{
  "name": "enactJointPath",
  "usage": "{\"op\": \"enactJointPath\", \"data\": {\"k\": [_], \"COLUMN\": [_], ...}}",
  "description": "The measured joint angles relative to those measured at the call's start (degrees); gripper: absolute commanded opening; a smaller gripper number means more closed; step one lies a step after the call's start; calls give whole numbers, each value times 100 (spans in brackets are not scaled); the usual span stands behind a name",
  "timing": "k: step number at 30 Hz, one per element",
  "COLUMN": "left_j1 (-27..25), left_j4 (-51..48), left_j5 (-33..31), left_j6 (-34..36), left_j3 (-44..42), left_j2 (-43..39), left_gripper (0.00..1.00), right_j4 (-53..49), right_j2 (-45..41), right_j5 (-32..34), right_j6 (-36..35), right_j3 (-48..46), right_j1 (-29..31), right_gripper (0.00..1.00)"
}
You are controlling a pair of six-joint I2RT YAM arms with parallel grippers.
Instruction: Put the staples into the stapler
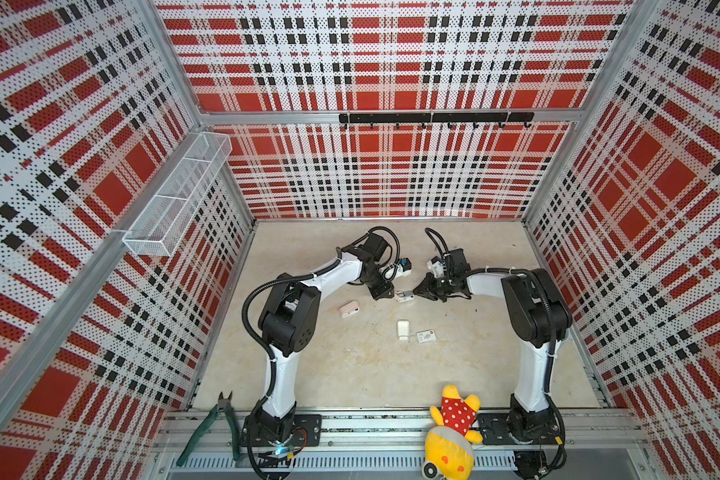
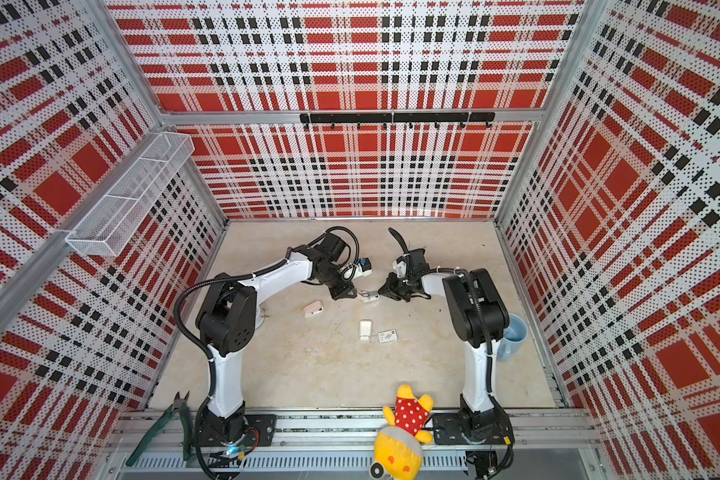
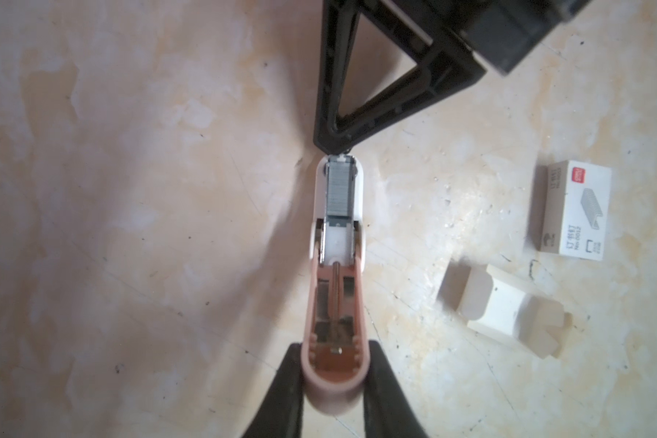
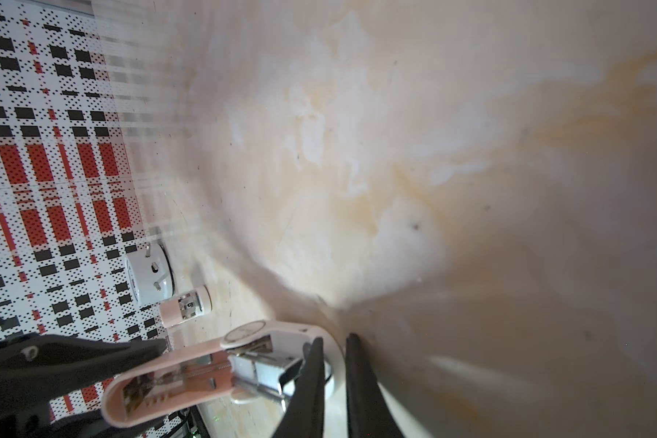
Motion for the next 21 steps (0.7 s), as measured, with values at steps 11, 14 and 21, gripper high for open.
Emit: {"op": "enactJointPath", "data": {"k": [11, 14, 21], "left_j1": [-94, -109, -173], "left_j4": [-177, -289, -721], "left_j5": [-203, -247, -398], "left_j6": [72, 111, 192], "left_j3": [90, 219, 717], "left_j2": [96, 131, 393], "left_gripper": [18, 17, 15], "right_j4": [-17, -61, -140], "right_j2": [0, 0, 0], "right_j5": [0, 2, 48], "right_j6": [-26, -118, -254], "right_j3": [-9, 9, 76], "right_j1": [42, 50, 63], "right_gripper": [12, 9, 6]}}
